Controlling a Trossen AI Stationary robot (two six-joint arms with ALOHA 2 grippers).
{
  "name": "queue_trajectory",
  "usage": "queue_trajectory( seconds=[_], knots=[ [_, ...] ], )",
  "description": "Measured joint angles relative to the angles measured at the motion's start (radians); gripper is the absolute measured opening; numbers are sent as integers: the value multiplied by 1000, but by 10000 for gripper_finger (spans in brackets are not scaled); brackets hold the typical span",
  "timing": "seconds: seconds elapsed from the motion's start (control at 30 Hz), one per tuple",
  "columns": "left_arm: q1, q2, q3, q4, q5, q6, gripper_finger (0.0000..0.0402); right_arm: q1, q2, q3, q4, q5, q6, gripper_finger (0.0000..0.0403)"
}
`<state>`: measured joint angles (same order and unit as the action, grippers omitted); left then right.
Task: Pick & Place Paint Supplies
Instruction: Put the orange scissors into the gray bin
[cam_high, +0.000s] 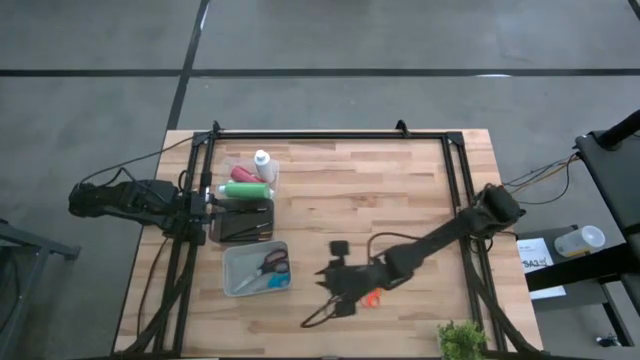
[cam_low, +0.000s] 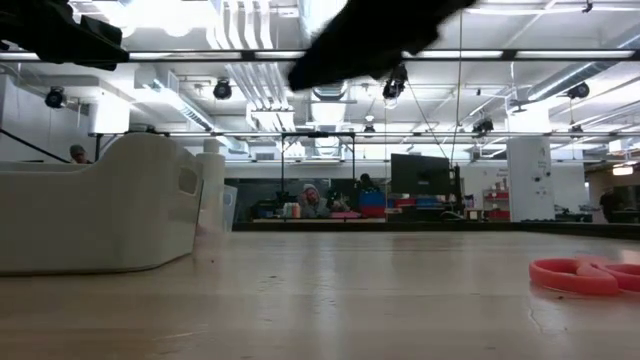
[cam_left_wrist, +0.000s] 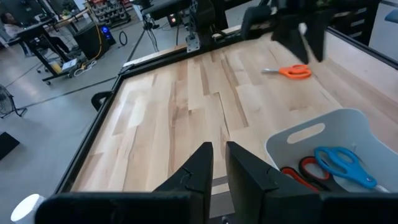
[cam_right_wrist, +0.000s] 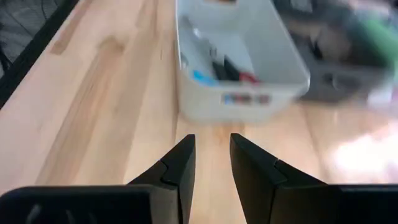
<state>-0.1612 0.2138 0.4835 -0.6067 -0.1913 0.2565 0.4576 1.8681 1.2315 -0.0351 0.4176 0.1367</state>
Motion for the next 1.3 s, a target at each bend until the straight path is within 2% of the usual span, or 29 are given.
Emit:
queue_trajectory(
  seconds=[0.13,0.3,0.4,0.5,0.57,0.8,1.0,1.3],
  knots=[
    [0,0,0,0,0,0,51,25,-95,-153,-1,-15,85,95],
    [0,0,0,0,0,0,51,44,-206,-335,-14,-128,-64,95],
    [0,3,0,-1,0,0,51,32,-267,-401,23,-175,-135,95],
    [0,9,0,-1,0,0,51,10,-296,-447,34,-275,-163,95],
    [0,18,1,1,0,0,51,4,-297,-466,34,-325,-141,95],
    [0,26,0,-2,0,0,51,-2,-206,-482,52,-341,-177,95],
    [0,28,0,-3,0,0,51,0,-114,-470,122,-374,-144,95],
    [0,59,0,-5,0,0,51,0,-111,-468,140,-390,-161,95]
  ],
)
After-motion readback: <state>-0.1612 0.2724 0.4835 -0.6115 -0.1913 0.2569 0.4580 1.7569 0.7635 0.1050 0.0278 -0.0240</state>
